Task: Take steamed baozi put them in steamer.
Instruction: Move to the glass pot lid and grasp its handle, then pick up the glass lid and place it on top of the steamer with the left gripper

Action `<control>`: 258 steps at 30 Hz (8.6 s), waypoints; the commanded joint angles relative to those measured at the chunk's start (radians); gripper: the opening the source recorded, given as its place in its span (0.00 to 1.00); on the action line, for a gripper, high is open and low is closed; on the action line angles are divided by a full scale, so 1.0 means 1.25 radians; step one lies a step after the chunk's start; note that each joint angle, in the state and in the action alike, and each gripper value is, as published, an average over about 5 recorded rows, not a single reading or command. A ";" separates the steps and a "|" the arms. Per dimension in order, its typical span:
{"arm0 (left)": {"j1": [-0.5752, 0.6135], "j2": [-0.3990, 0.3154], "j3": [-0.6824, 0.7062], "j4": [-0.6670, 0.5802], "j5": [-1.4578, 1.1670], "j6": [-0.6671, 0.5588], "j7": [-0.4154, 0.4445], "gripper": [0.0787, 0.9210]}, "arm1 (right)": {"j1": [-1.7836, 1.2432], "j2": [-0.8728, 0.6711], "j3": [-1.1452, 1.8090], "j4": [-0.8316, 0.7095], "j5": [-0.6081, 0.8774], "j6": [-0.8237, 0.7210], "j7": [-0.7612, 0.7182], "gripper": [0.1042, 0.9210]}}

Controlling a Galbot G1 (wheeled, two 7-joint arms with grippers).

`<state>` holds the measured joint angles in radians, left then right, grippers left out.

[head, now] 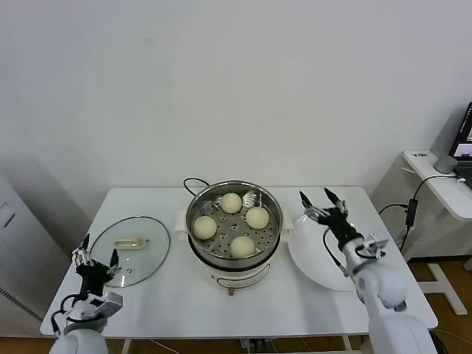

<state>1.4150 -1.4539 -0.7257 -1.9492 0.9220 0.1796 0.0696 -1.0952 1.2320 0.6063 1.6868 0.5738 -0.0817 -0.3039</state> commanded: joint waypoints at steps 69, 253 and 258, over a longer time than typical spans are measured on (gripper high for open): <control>-0.331 0.155 0.145 0.526 0.380 -0.098 -0.162 0.88 | -0.220 -0.013 0.066 -0.043 0.034 0.054 0.038 0.88; -0.409 -0.163 0.676 0.238 0.631 0.485 0.158 0.06 | -0.257 0.029 0.090 -0.036 0.015 0.064 0.022 0.88; -0.388 -0.163 0.685 0.184 0.611 0.485 0.168 0.10 | -0.257 0.033 0.092 -0.032 0.016 0.065 0.021 0.88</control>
<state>0.9082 -1.6090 0.1230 -1.6559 1.7113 0.7364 0.2866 -1.4165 1.2690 0.7198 1.6450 0.5931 -0.0004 -0.2772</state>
